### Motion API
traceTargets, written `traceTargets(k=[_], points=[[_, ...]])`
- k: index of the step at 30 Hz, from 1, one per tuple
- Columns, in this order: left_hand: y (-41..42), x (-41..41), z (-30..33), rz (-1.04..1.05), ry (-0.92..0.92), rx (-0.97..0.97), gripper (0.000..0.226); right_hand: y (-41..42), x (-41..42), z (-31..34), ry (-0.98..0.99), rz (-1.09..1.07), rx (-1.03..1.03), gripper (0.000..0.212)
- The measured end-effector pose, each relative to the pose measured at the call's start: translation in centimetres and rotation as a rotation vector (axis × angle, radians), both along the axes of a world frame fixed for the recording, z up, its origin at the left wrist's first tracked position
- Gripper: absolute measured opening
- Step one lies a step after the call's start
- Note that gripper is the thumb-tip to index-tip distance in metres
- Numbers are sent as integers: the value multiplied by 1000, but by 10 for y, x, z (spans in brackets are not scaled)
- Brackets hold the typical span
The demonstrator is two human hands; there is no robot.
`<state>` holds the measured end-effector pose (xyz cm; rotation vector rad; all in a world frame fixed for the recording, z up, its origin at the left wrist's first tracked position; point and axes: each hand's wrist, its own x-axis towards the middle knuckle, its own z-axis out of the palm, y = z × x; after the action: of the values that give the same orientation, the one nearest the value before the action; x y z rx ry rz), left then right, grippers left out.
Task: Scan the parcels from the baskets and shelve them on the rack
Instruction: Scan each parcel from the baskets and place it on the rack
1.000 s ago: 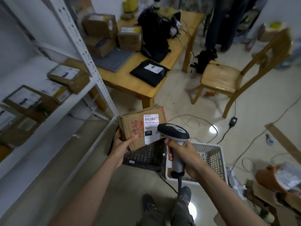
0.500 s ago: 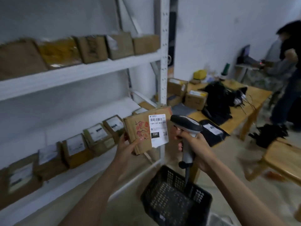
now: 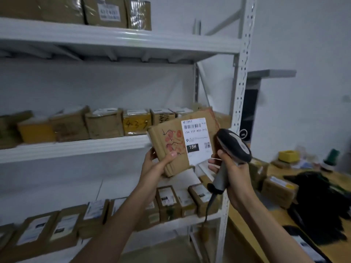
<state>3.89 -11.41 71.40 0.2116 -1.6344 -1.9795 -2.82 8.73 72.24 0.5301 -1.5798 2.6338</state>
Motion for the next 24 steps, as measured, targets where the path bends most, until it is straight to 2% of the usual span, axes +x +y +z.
traceTargets(k=[4,7,11,14,16,18,21,23,24], points=[[21,-19,49,14,114,7,90,2,-17,44,100,84,-49,29],[37,-34,90,38,182,-18,84,7,-37,80,160,113,-87,8],[54,-50,154,-40,286,44,66,8,-68,130,263,185,-142,25],[64,-59,204,-57,326,61,34,6,-83,175,348,212,-189,25],[67,-68,233,-24,300,21,26,4,-91,207,398,243,-227,23],[69,-77,258,19,244,-8,39,-1,-96,235,415,257,-251,23],[71,-94,292,87,204,2,74,-11,-103,268,410,263,-269,24],[70,-105,314,113,195,45,79,-18,-109,281,412,257,-260,17],[70,-110,324,105,199,60,75,-22,-112,285,426,259,-254,18]])
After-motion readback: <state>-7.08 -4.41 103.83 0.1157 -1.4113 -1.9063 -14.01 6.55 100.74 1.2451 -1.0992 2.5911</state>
